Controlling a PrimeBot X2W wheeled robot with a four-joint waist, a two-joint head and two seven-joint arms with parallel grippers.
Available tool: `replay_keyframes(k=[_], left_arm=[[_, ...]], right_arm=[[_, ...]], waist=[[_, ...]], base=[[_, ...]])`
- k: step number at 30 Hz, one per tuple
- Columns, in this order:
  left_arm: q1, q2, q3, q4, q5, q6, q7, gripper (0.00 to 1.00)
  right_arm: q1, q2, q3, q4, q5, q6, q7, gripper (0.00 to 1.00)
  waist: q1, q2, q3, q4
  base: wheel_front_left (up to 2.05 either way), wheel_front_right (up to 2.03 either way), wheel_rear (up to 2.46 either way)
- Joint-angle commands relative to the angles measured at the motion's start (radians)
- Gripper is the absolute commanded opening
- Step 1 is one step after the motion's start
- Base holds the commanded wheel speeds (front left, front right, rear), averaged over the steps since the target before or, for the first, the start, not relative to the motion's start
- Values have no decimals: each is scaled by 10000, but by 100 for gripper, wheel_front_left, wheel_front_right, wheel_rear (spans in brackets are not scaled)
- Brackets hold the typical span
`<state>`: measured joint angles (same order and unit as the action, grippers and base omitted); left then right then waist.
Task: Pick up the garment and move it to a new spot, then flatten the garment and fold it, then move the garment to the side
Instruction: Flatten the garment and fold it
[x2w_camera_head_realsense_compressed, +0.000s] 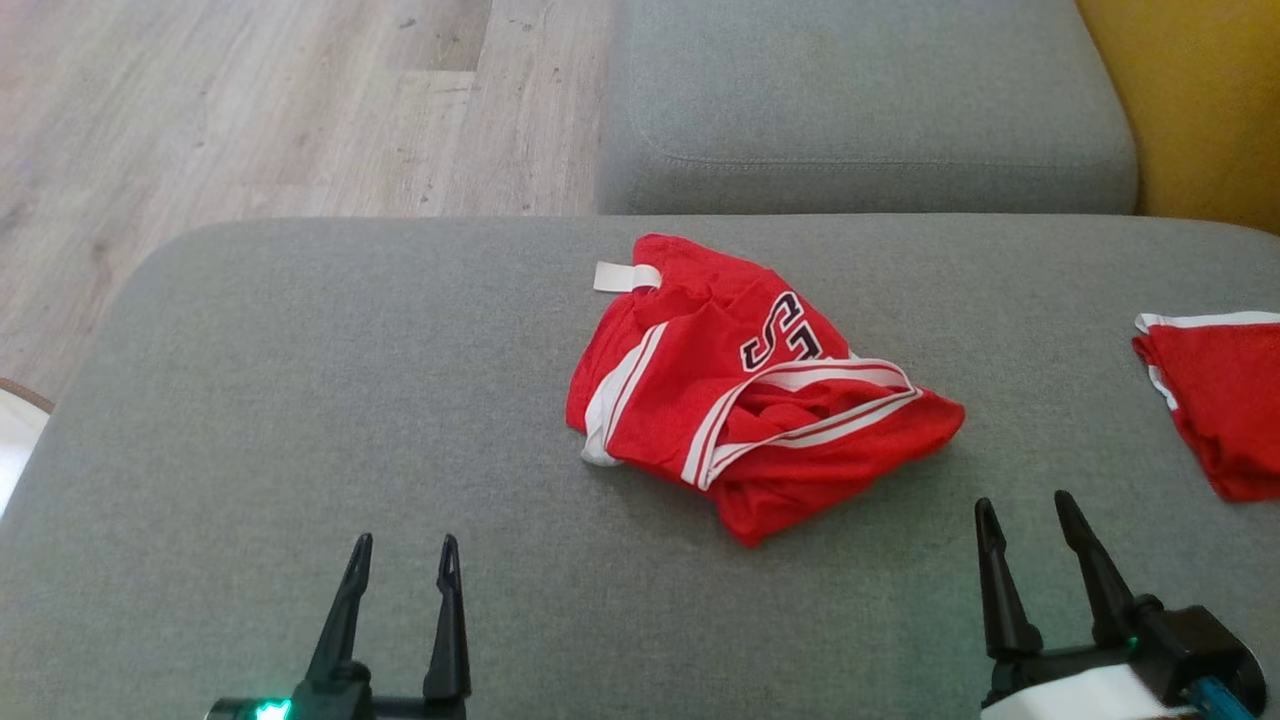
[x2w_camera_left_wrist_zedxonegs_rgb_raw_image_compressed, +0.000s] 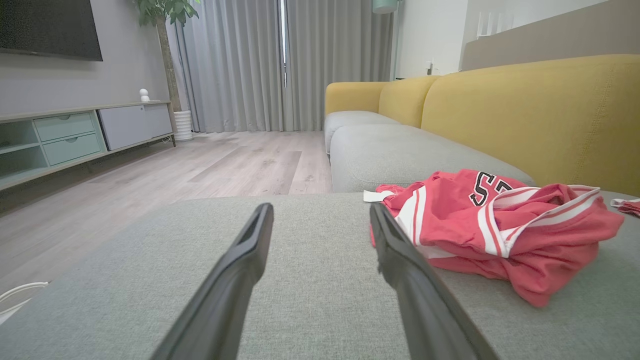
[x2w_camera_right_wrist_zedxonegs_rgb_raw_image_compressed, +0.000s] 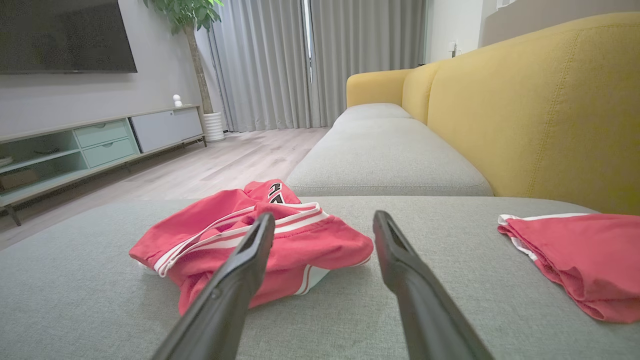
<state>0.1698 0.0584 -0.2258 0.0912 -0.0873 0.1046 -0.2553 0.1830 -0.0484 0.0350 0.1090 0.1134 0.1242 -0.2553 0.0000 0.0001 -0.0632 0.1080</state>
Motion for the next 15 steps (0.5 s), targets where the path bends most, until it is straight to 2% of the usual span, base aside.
replay_keyframes(k=[1, 6, 15], left_arm=[[-298, -75, 362, -317, 15, 9, -64, 100], [-357, -79, 224, -326, 67, -45, -64, 100], [-1405, -80, -724, 620, 525, -421, -64, 100]], right_arm=[[-236, -77, 224, -320, -1, 65, -65, 100], [-250, -105, 230, -374, -37, 65, -65, 100], [-413, -115, 269, -524, 33, 65, -65, 100]], waist=[[0, -1, 26, -32], [0, -1, 157, -220], [0, -1, 650, -886]], base=[[0, 0, 0], [0, 0, 0], [0, 0, 0]])
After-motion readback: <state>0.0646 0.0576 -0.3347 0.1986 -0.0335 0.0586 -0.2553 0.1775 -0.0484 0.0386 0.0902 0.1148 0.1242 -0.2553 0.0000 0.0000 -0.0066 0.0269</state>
